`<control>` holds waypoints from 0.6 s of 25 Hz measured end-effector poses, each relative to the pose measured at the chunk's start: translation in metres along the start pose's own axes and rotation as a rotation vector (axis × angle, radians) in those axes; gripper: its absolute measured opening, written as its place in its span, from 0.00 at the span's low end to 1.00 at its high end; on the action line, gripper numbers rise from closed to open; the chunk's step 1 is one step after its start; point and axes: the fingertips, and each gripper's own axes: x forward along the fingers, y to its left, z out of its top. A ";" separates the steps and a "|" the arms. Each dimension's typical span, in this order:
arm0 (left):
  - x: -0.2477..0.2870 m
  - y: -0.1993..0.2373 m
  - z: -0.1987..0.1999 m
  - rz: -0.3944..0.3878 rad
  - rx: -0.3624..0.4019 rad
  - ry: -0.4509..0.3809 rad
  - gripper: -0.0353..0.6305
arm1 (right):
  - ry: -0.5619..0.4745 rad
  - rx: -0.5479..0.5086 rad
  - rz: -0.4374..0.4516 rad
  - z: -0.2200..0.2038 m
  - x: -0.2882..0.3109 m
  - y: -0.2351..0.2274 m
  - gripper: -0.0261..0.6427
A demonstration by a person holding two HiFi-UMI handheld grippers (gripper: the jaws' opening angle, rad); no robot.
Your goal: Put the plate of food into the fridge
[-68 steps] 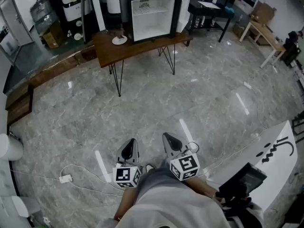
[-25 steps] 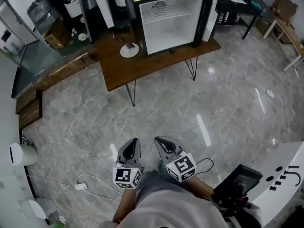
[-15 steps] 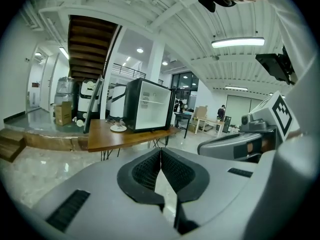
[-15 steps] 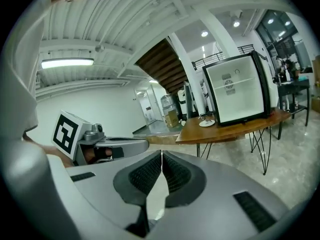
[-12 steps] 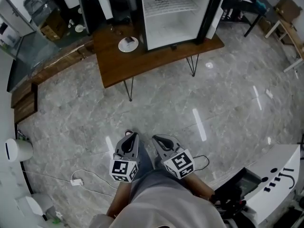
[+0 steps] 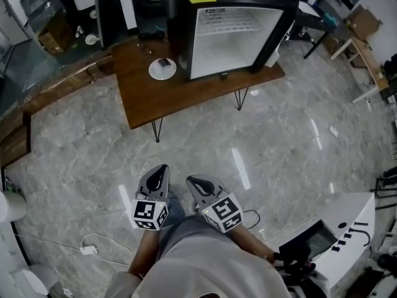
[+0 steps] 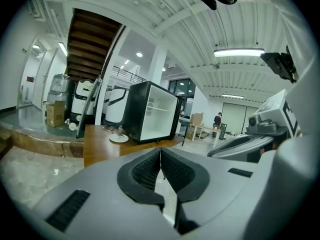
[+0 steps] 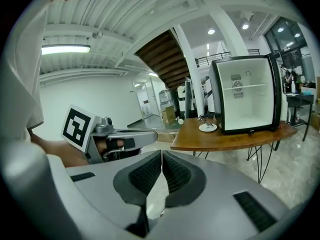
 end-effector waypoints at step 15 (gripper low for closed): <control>0.032 0.214 0.069 -0.086 -0.005 -0.005 0.08 | 0.047 -0.008 -0.026 0.100 0.219 0.030 0.07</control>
